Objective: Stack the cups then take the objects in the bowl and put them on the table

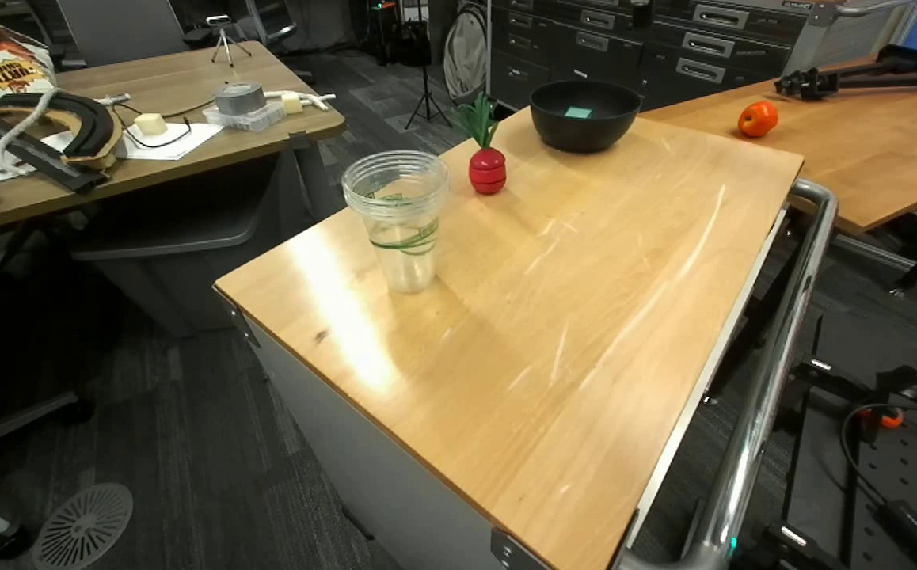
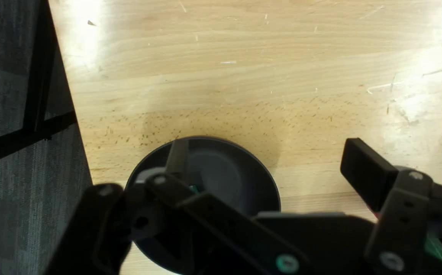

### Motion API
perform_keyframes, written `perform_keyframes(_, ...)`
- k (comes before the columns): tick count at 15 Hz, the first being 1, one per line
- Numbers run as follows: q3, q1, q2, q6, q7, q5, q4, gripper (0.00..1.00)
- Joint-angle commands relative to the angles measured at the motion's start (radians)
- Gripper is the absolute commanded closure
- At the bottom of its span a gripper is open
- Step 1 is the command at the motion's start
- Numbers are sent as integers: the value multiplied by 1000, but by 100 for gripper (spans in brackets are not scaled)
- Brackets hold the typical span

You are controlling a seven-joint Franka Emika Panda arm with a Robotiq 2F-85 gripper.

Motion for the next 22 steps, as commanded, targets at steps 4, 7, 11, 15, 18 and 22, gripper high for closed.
perform_keyframes(4,-5,-6,77,-7,49,-11,101,0)
perform_keyframes(7,-11,-25,162,-47,52,26,192,0)
perform_keyframes(11,-13,-68,296,-25,161,150,309,0)
perform_keyframes(15,-26,-95,396,57,313,209,382,0)
perform_keyframes(18,-36,-103,434,92,398,206,405,0)
perform_keyframes(22,-32,-105,425,93,380,188,371,0)
